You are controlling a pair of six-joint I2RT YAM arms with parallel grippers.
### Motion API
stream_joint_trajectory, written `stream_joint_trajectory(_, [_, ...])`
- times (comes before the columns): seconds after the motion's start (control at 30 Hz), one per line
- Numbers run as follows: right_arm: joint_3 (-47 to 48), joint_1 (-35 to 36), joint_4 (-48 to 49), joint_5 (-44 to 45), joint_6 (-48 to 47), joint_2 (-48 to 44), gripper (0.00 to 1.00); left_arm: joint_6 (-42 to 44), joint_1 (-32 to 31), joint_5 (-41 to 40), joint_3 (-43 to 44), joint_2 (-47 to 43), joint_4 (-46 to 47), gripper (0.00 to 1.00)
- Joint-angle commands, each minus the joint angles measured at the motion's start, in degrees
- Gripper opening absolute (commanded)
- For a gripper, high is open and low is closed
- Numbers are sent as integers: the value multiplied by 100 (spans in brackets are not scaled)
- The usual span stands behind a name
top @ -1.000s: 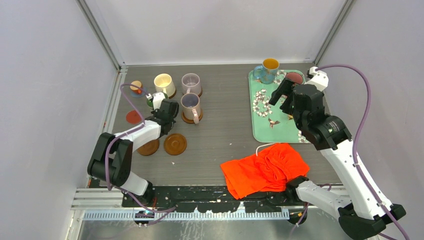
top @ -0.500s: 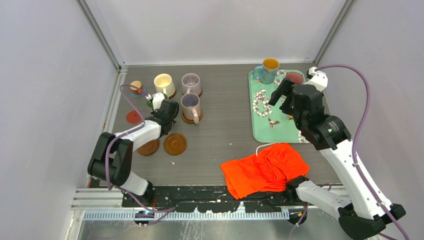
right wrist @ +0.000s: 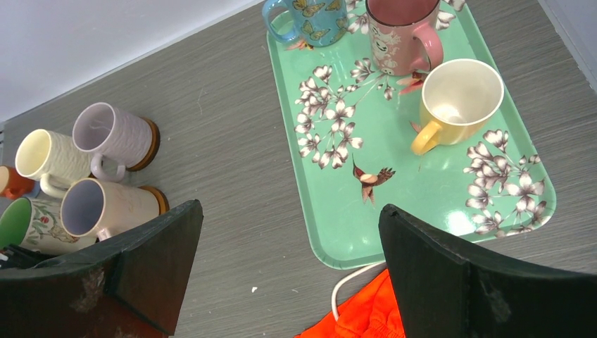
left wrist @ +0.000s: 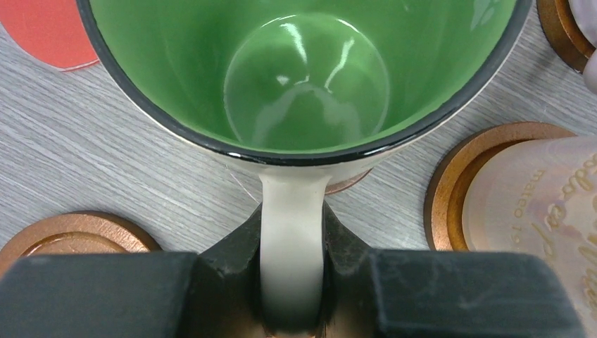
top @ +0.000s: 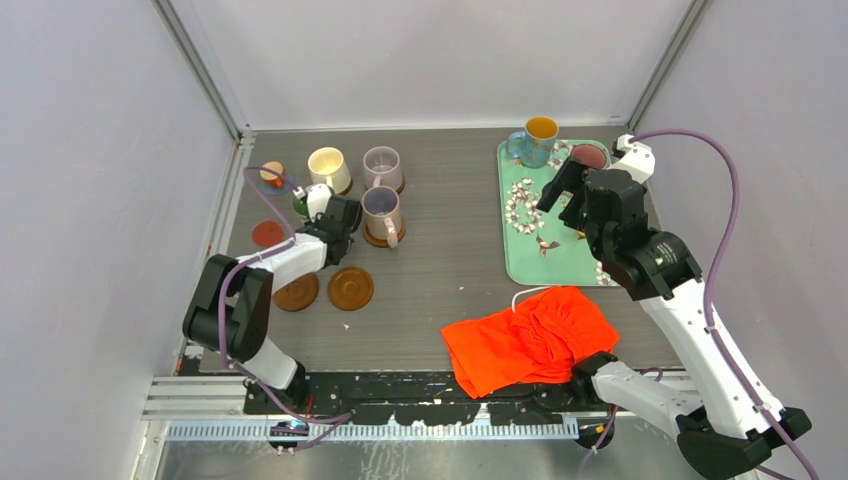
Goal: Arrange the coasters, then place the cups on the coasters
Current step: Place the cup on the coaster.
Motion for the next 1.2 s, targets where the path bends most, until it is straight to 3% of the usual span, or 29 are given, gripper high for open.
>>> stream_joint_trajectory(0.0, [-35,-4,147,3,42,-89,100,-242,-91,-203,303,191,-310,0])
stream_joint_trajectory(0.3, [-60,-6,149,13,34,-103,100,-153,-182,-337,311,217,-198,0])
stream_joint_trajectory(0.8, [-85,-6,171,-14,20,-85,100,832,-285,-783,-62,-389,1404,0])
stream_joint_trajectory(1.17, [-109,-7,193,-82,24,-43,100,897,-361,-890,-388,-824,1710,0])
